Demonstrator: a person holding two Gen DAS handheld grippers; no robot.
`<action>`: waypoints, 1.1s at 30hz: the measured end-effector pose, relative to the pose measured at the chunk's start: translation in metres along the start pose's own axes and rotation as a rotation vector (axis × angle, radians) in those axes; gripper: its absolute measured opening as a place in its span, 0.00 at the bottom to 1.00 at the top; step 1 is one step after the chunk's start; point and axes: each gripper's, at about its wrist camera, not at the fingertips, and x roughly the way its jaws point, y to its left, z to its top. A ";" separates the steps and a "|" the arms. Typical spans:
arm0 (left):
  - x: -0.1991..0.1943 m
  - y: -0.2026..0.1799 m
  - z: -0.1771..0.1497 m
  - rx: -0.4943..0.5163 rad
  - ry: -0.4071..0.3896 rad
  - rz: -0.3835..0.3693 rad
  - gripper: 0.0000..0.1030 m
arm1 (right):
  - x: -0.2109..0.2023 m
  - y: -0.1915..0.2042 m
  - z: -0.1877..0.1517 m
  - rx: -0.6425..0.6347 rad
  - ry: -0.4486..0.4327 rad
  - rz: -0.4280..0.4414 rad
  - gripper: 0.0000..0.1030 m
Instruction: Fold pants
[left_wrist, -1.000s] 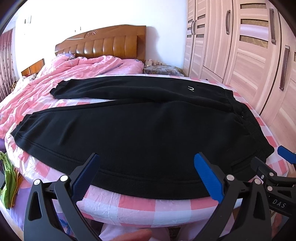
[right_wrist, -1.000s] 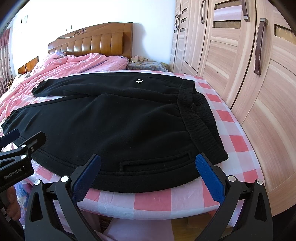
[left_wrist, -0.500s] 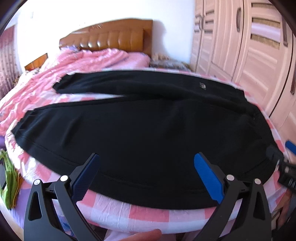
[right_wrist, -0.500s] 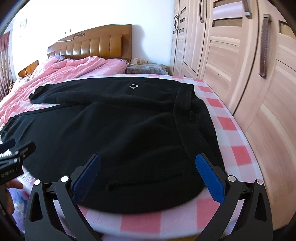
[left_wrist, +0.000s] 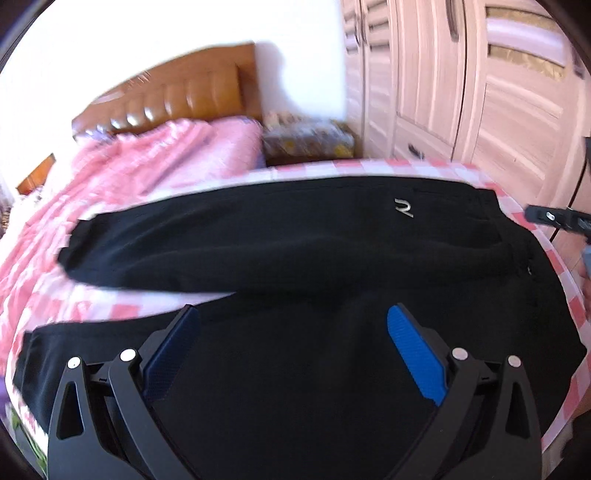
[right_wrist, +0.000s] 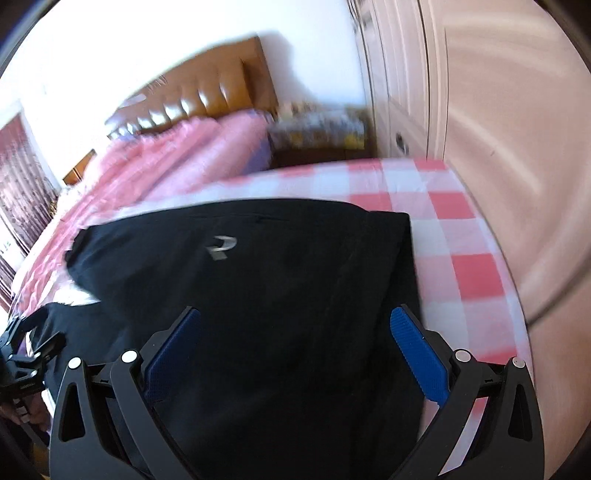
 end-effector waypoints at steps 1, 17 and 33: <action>0.013 -0.002 0.011 0.039 0.032 -0.023 0.99 | 0.011 -0.009 0.010 0.017 0.011 -0.013 0.96; 0.163 0.052 0.133 -0.268 0.293 -0.185 0.98 | 0.106 -0.080 0.072 -0.054 0.110 0.089 0.83; 0.195 0.042 0.156 -0.538 0.365 -0.350 0.98 | -0.016 -0.012 0.030 -0.373 -0.217 0.046 0.14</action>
